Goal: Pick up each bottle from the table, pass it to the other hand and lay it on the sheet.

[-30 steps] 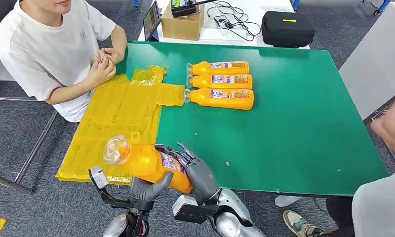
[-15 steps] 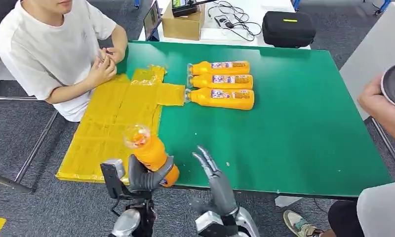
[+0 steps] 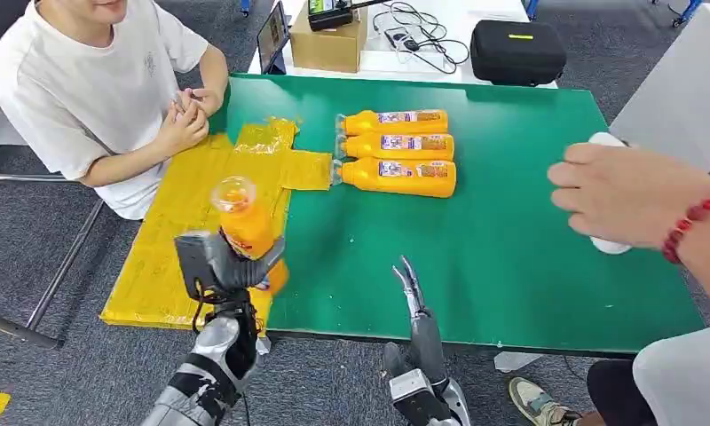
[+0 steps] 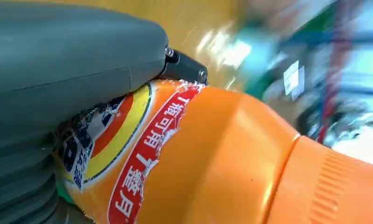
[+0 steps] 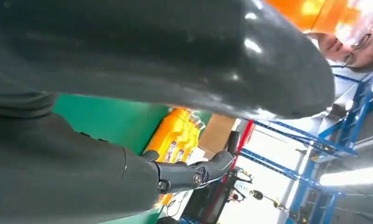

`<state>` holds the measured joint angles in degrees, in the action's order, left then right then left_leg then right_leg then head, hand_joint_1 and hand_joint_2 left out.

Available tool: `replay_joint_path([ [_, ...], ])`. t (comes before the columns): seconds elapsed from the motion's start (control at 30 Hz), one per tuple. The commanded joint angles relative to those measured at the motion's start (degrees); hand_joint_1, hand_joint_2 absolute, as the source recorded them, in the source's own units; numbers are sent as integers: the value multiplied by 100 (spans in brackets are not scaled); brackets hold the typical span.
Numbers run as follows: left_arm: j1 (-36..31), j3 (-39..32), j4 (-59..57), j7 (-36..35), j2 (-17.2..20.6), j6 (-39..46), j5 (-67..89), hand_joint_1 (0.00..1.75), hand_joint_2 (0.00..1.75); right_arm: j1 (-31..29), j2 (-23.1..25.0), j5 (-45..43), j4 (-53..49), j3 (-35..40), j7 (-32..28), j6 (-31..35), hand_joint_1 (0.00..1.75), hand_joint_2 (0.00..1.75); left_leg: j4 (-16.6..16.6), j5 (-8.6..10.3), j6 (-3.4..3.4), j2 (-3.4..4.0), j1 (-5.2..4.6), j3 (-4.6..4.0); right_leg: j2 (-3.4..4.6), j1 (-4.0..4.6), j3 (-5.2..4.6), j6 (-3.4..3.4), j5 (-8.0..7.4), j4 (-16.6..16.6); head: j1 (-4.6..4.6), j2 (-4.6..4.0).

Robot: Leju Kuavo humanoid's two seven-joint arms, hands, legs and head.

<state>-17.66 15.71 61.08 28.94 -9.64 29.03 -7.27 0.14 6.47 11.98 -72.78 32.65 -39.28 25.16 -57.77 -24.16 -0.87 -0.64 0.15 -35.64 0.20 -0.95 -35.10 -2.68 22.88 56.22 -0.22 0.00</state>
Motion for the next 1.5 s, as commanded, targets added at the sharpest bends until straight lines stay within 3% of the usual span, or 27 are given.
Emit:
replay_joint_path([
  [0.03, -1548, 1284, -3144, -1177, 806, 1003, 3999, 175, 175, -220, 131, 78, 477, -185, -8, -202, 0, 0, 16, -11, 9, -5, 3, 61, -12, 6, 62, 18, 16, -13, 2, 0],
  [0.07, -1655, 1268, -3321, -1337, 795, 857, 4240, 175, 175, -227, 164, 91, 495, -209, -11, -248, 0, 0, 10, -2, 4, -5, 0, 27, -3, 1, 27, 8, 5, -7, -2, 0],
  [0.53, -2214, 1326, -4440, -2879, 782, -1245, 5328, 175, 175, -240, 325, 70, 958, -169, 1, -487, 0, 0, 7, -7, 6, 27, 5, 38, 14, 6, 31, 11, 4, -4, 0, 0],
  [0.57, -2219, 1327, -4475, -2961, 793, -1395, 5354, 161, 175, -262, 342, 52, 1027, -171, -12, -495, 0, 0, 13, -12, 8, 33, 5, 59, 17, 7, 51, 16, 7, -8, 0, 0],
  [0.63, -2218, 1312, -4487, -3017, 808, -1480, 5367, 155, 175, -296, 359, 38, 1086, -170, -34, -498, 0, 0, 13, -9, 8, 37, 2, 54, 25, 4, 44, 12, 1, -5, 2, 0],
  [0.67, -2221, 1289, -4508, -3058, 803, -1522, 5355, 61, 175, -304, 362, 32, 1112, -169, -37, -503, 0, 0, 10, -11, 9, 35, 0, 53, 24, 2, 41, 11, 1, -1, -2, 0],
  [0.7, -2227, 1133, -4536, -3141, 779, -1657, 5214, 16, 175, -325, 369, 22, 1148, -168, -47, -514, 0, 0, 13, -16, 14, 45, 4, 69, 34, 6, 53, 16, 1, -5, 2, 0],
  [0.73, -2230, 788, -4562, -3267, 731, -1886, 4873, 0, 175, -343, 377, 14, 1179, -171, -54, -524, 0, 0, 15, -14, 14, 45, 1, 69, 42, 3, 49, 14, -1, -4, -2, 0],
  [0.77, -2250, 523, -4584, -3400, 697, -2084, 4615, 0, 175, -373, 395, 9, 1236, -183, -65, -520, 0, 0, 14, -13, 15, 42, 1, 67, 41, 2, 47, 13, -2, -2, -2, 0],
  [1.03, -2259, 517, -4577, -3406, 699, -2098, 4612, 0, 175, -383, 397, 9, 1244, -185, -66, -522, 0, 0, 13, -12, 15, 30, 0, 100, 31, 1, 77, 19, 8, 11, 0, 0],
  [1.23, -2351, -242, -4594, -3414, 686, -2833, 3872, 0, 175, -492, 355, -31, 1329, -78, -72, -302, 0, 0, 18, -12, 18, 36, -1, 119, 37, 1, 92, 24, 5, 10, 0, 0],
  [1.3, -2273, -500, -4514, -3082, 681, -3009, 3567, 0, 175, -506, 328, -104, 1321, -61, -72, -246, 0, 0, 13, -14, 17, 33, -2, 123, 37, 0, 98, 20, 7, 14, -2, 0],
  [1.33, -2238, -566, -4483, -2908, 672, -3106, 3469, 0, 0, -511, 319, -139, 1313, -56, -72, -222, 0, 0, 20, -13, 18, 42, -2, 130, 44, 1, 102, 24, 4, 8, 0, 0],
  [1.5, -1980, -662, -3948, -1520, 458, -3311, 3068, 0, 0, -431, 206, -266, 1191, -32, -72, 7, 0, 0, 17, -12, 16, 22, -4, 138, 25, -3, 115, 20, 11, 12, -2, 0],
])
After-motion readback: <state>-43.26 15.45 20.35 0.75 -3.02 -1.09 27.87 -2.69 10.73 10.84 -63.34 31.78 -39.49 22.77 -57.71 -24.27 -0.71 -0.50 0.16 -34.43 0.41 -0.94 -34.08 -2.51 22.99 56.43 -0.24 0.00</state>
